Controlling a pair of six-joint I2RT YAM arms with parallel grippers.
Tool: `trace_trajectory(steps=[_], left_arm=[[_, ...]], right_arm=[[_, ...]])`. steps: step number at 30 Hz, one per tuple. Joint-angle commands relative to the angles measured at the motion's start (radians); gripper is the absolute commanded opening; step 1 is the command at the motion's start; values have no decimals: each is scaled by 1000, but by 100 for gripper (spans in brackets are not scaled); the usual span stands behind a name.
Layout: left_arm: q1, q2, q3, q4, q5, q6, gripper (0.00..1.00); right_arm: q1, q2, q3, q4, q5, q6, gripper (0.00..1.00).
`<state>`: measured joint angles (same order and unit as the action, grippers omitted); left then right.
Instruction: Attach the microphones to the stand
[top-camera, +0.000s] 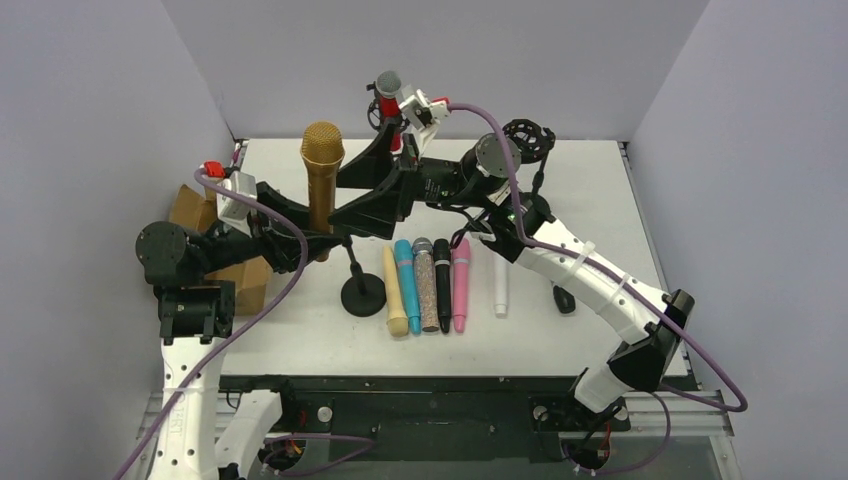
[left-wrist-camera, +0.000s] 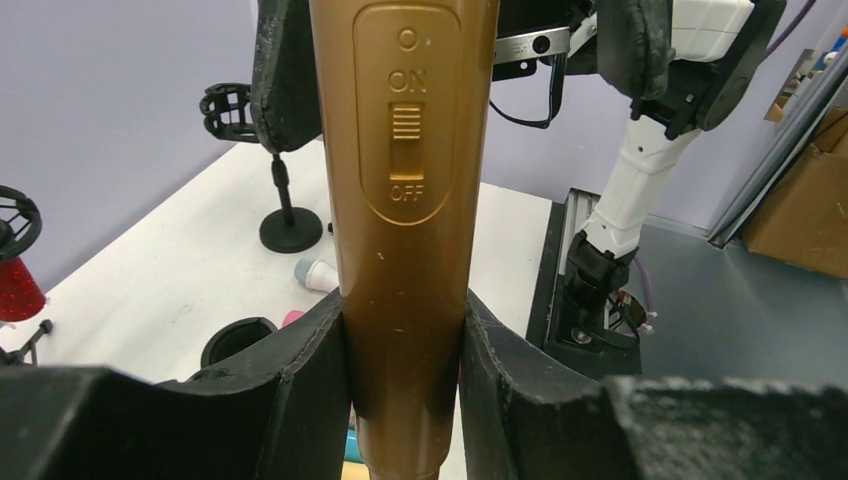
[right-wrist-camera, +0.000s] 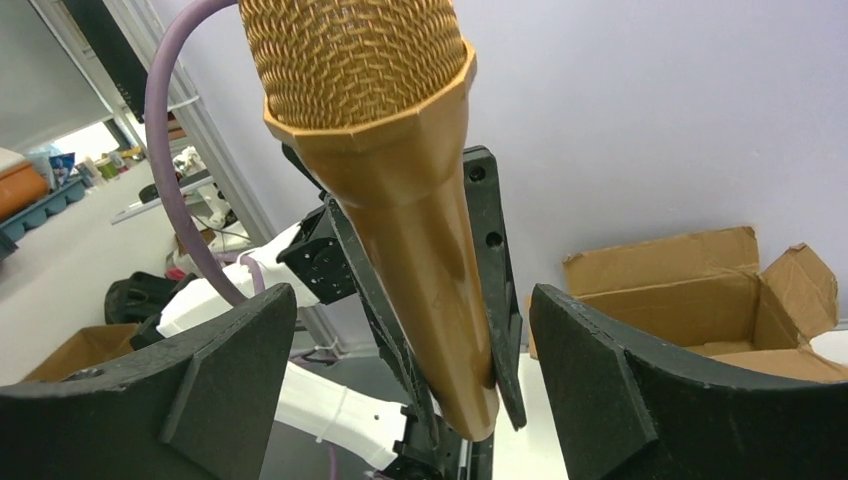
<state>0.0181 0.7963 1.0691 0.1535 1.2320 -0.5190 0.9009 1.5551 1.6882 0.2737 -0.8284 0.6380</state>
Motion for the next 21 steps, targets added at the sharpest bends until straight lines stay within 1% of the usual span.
trace_trajectory(steps=[1, 8, 10, 12, 13, 14, 15, 16, 17, 18, 19, 20, 21], left_arm=[[-10, -2, 5, 6, 42, -22, 0], [-66, 14, 25, -21, 64, -18, 0], [-73, 22, 27, -40, 66, -9, 0], [-77, 27, 29, -52, 67, 2, 0], [-78, 28, 28, -55, 68, 12, 0], [-78, 28, 29, -65, 66, 18, 0], [-78, 29, 36, -75, 60, 34, 4], [-77, 35, 42, -116, 55, 61, 14], [-77, 39, 61, -134, 52, 79, 53], [-75, 51, 72, -213, 54, 131, 75], [-72, 57, 93, -249, 49, 160, 96], [-65, 71, 103, -311, 43, 212, 100], [-41, 81, 121, -334, 39, 234, 97]], right_arm=[[28, 8, 63, 15, 15, -74, 80], [47, 25, 67, 15, 38, -83, 66], [53, 29, 68, 17, 44, -84, 60], [55, 29, 66, 6, 51, -92, 50], [56, 28, 65, -10, 55, -104, 38], [55, 22, 64, -23, 66, -115, 30], [51, 17, 64, -54, 74, -141, 14], [48, 8, 63, -71, 92, -155, 7], [39, 3, 61, -100, 112, -182, 0], [31, -10, 61, -114, 122, -195, 0], [15, -16, 61, -138, 144, -216, 0], [4, -32, 60, -147, 156, -224, 0], [-19, -41, 57, -157, 178, -233, 0]])
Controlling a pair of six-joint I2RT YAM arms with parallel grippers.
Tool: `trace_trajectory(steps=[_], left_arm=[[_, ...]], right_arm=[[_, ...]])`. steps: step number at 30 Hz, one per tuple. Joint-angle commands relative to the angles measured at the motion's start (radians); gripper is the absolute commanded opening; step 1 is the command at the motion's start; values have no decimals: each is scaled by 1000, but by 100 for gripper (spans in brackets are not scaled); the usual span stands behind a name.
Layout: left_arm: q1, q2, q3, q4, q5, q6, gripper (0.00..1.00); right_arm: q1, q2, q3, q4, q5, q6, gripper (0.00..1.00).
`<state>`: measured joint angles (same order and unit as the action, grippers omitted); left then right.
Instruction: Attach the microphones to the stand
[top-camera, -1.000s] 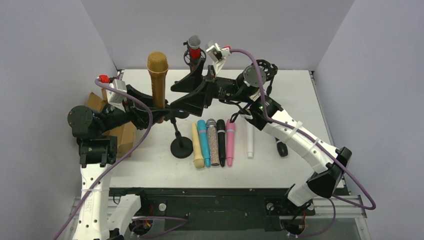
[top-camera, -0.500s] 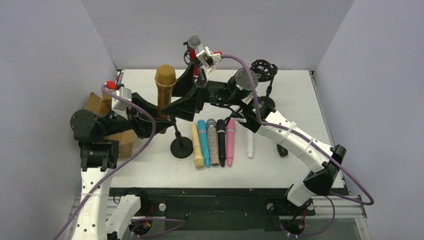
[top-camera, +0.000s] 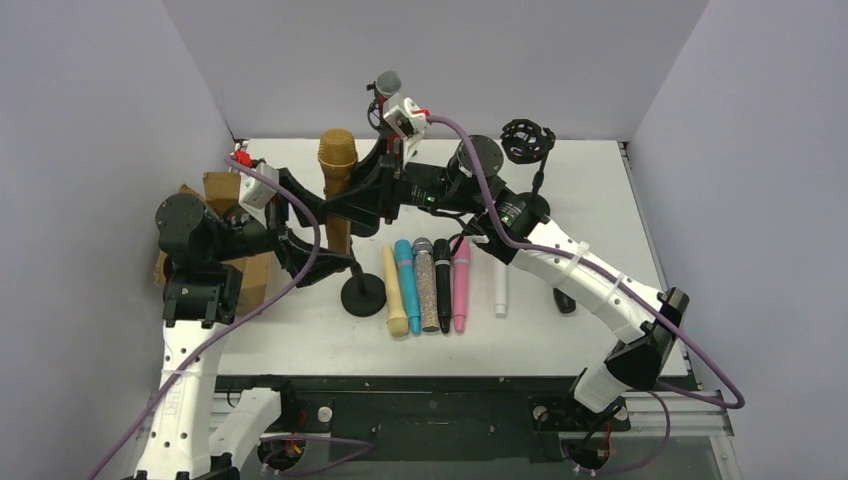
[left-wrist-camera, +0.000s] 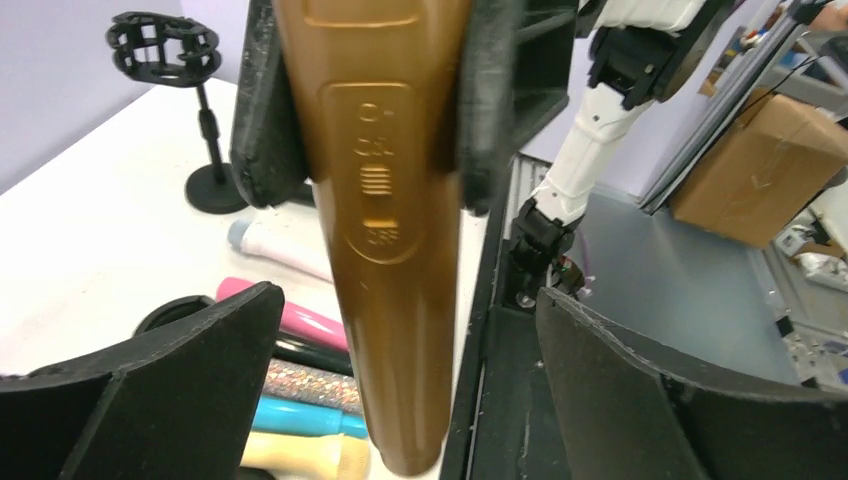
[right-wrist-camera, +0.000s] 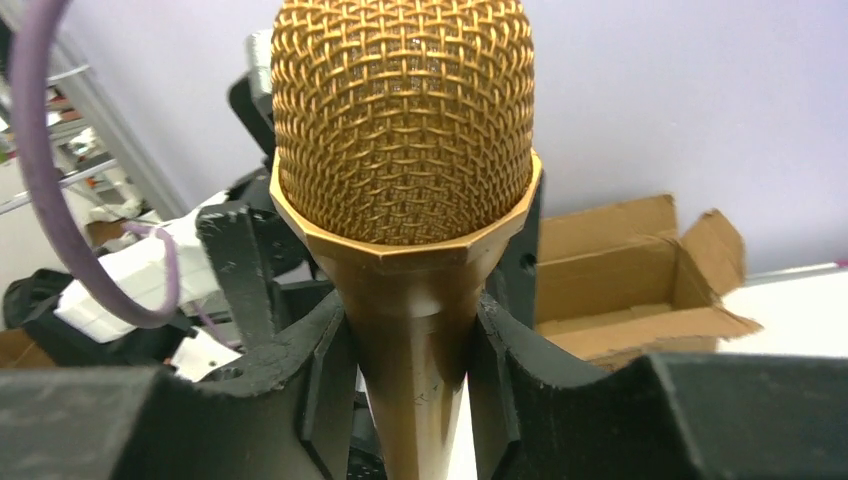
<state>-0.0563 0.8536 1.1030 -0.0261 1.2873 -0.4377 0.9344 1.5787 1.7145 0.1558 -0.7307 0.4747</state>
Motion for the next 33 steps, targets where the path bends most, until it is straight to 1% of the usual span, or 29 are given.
trace_trajectory(steps=[1, 2, 4, 5, 6, 7, 8, 9, 10, 12, 14, 16, 17, 18, 20, 21, 23, 26, 27, 28, 30, 33], left_arm=[[43, 49, 92, -183, 4, 196, 97], [92, 65, 104, -193, 16, 215, 96], [150, 136, 135, -257, 42, 301, 96], [167, 153, 151, -362, 32, 438, 96], [187, 192, 200, -435, 16, 521, 96], [192, 212, 257, -608, -25, 716, 96], [190, 258, 285, -775, -42, 819, 96], [187, 279, 337, -844, -66, 976, 96], [181, 320, 358, -951, -71, 1033, 96], [170, 359, 395, -1053, -75, 1180, 96], [152, 365, 391, -1081, -86, 1239, 96], [137, 346, 356, -1047, -103, 1256, 96], [134, 337, 321, -1016, -107, 1246, 96], [131, 318, 305, -944, -106, 1205, 96], [128, 298, 266, -850, -97, 1154, 96], [125, 297, 258, -835, -89, 1148, 96], [117, 307, 271, -845, -87, 1179, 96], [104, 338, 301, -968, -98, 1336, 96], [103, 345, 301, -1003, -95, 1365, 96], [103, 347, 298, -1016, -90, 1422, 96], [100, 345, 282, -1010, -91, 1455, 96], [96, 348, 271, -926, -92, 1404, 96]], right_arm=[[-64, -82, 27, -43, 91, -74, 0], [-87, -92, 17, -50, 119, -82, 0], [-112, -138, -17, -43, 166, -97, 0], [-117, -147, -48, -37, 185, -103, 0], [-120, -165, -61, -30, 236, -123, 0], [-118, -172, -84, -22, 259, -138, 0], [-117, -178, -92, -20, 300, -144, 0], [-114, -178, -102, -19, 321, -155, 0], [-111, -175, -104, -17, 358, -158, 0], [-102, -169, -110, -15, 402, -178, 0], [-90, -161, -111, -17, 437, -200, 0], [-78, -147, -107, -21, 464, -223, 0], [-73, -142, -104, -21, 476, -233, 0], [-73, -129, -102, -23, 477, -237, 0], [-73, -107, -90, -24, 468, -240, 0], [-73, -100, -81, -23, 465, -241, 0], [-72, -80, -69, -24, 463, -240, 0], [-74, -54, -65, -20, 463, -231, 0], [-74, -49, -68, -16, 462, -228, 0], [-74, -46, -74, -8, 465, -222, 0], [-74, -37, -83, 4, 470, -213, 0], [-74, -30, -100, 25, 474, -207, 0]])
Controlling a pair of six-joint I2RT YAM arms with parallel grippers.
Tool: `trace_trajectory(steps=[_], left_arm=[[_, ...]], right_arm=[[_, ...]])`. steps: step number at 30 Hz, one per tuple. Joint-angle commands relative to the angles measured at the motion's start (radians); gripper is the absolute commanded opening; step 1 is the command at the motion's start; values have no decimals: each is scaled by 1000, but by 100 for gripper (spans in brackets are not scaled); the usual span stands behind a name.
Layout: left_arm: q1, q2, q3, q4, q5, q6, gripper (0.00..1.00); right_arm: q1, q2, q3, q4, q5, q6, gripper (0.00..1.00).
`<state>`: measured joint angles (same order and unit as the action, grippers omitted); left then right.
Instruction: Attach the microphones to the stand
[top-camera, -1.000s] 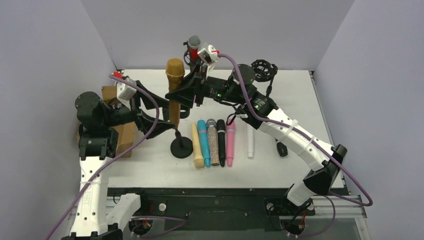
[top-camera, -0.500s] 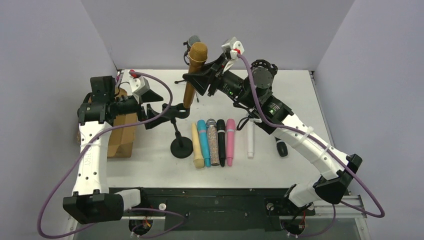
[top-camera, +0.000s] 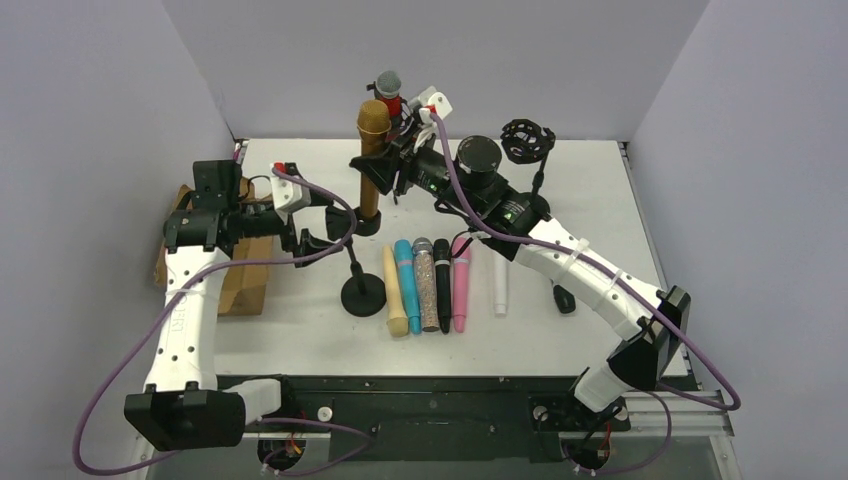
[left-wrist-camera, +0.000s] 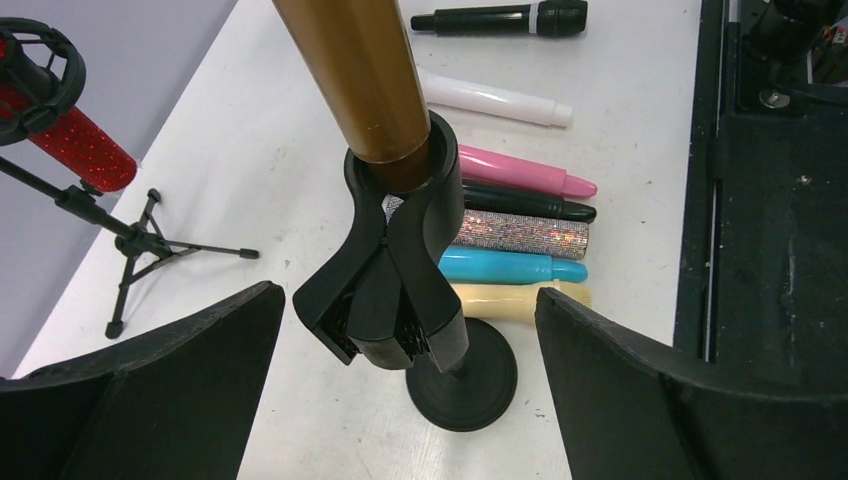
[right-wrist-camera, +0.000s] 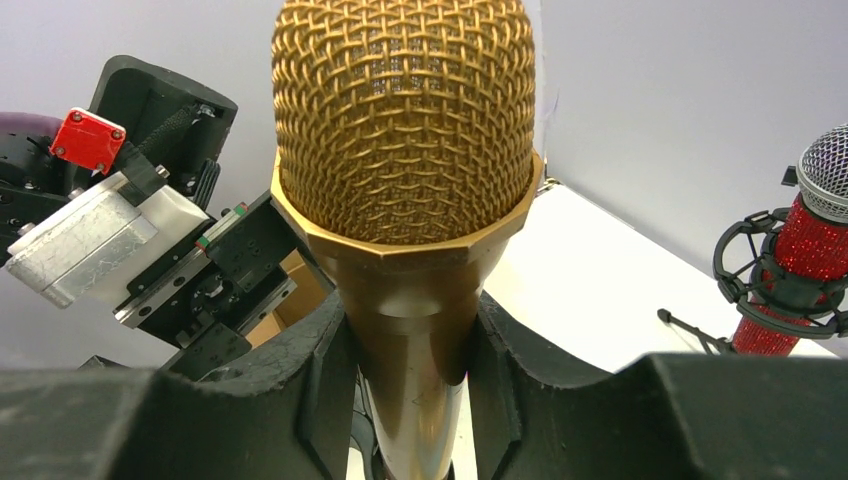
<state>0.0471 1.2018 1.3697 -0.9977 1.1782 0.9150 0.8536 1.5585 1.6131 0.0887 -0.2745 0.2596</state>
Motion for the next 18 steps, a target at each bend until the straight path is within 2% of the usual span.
trace_trajectory(steps=[1, 6, 13, 16, 18], left_arm=[[-7, 1, 2, 61, 20, 39, 96], [-19, 5, -26, 185, 40, -71, 96], [-30, -1, -87, 221, 20, -79, 97], [-27, 0, -90, 277, 24, -140, 99], [-27, 3, -85, 311, 37, -176, 96]], right_arm=[[6, -9, -4, 97, 18, 11, 0], [7, 4, -13, 93, 9, 12, 0], [36, -4, -75, 76, 29, -21, 0], [50, -6, -99, 77, 40, -29, 0], [57, -6, -107, 83, 47, -31, 0]])
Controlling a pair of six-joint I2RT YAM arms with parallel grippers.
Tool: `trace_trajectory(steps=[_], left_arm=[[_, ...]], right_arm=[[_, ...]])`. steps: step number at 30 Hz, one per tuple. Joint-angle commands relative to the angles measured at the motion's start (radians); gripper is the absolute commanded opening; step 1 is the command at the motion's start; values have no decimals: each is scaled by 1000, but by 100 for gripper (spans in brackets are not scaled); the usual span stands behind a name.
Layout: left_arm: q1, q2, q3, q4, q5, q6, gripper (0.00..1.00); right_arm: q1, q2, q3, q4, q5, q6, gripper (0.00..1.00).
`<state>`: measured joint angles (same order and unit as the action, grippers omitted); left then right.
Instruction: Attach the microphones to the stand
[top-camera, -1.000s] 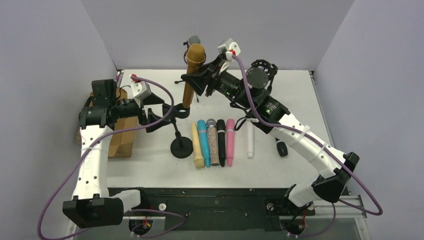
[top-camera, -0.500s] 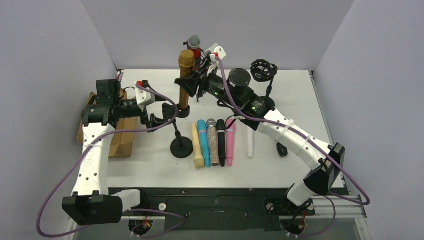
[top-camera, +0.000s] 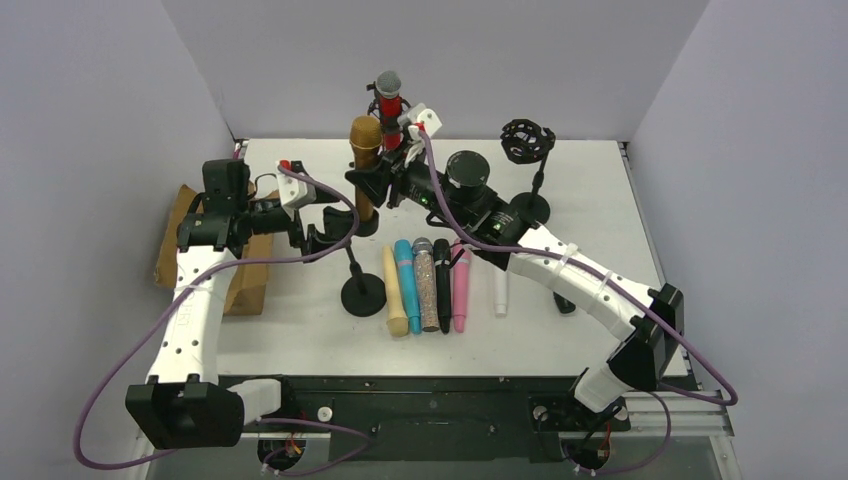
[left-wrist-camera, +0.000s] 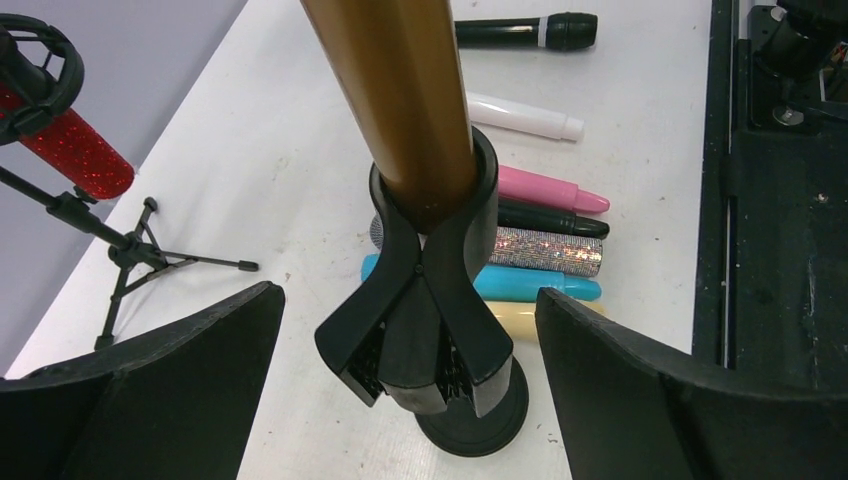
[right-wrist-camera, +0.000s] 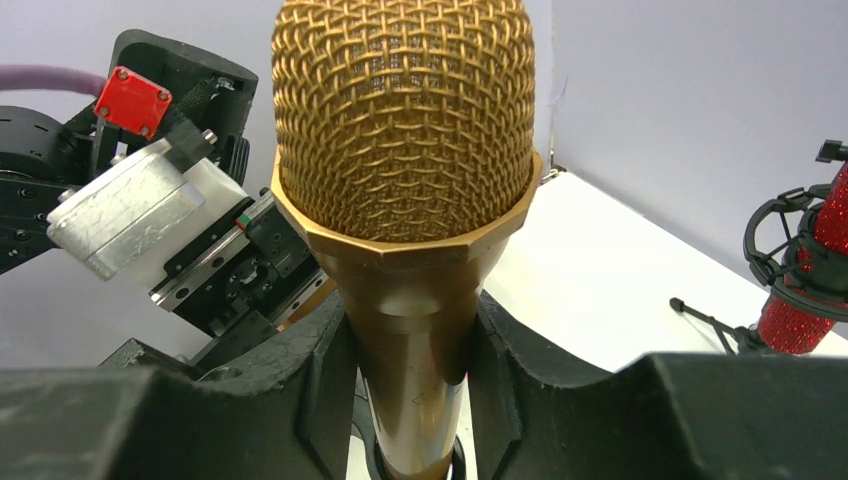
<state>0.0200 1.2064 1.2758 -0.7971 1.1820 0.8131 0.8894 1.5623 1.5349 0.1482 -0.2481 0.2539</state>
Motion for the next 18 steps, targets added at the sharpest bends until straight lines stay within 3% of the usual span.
trace_trajectory(steps=[1, 6, 11, 13, 14, 16, 18], left_arm=[[0, 0, 11, 123, 41, -94, 94], [0, 5, 13, 65, 48, -58, 90], [1, 14, 12, 25, 41, 1, 78], [0, 15, 9, 42, 40, -1, 64], [0, 17, 9, 58, 36, -2, 44], [4, 16, 5, 69, 19, 3, 15], [9, 14, 1, 71, 9, 1, 1]], right_arm=[[25, -10, -33, 25, 23, -28, 0], [34, -9, -42, 33, 30, -39, 0], [34, -7, -47, 34, 30, -43, 0], [35, -8, -52, 36, 31, -47, 0], [35, -8, -56, 37, 32, -47, 0], [34, -9, -63, 42, 32, -48, 0], [33, -10, -72, 48, 36, -47, 0]])
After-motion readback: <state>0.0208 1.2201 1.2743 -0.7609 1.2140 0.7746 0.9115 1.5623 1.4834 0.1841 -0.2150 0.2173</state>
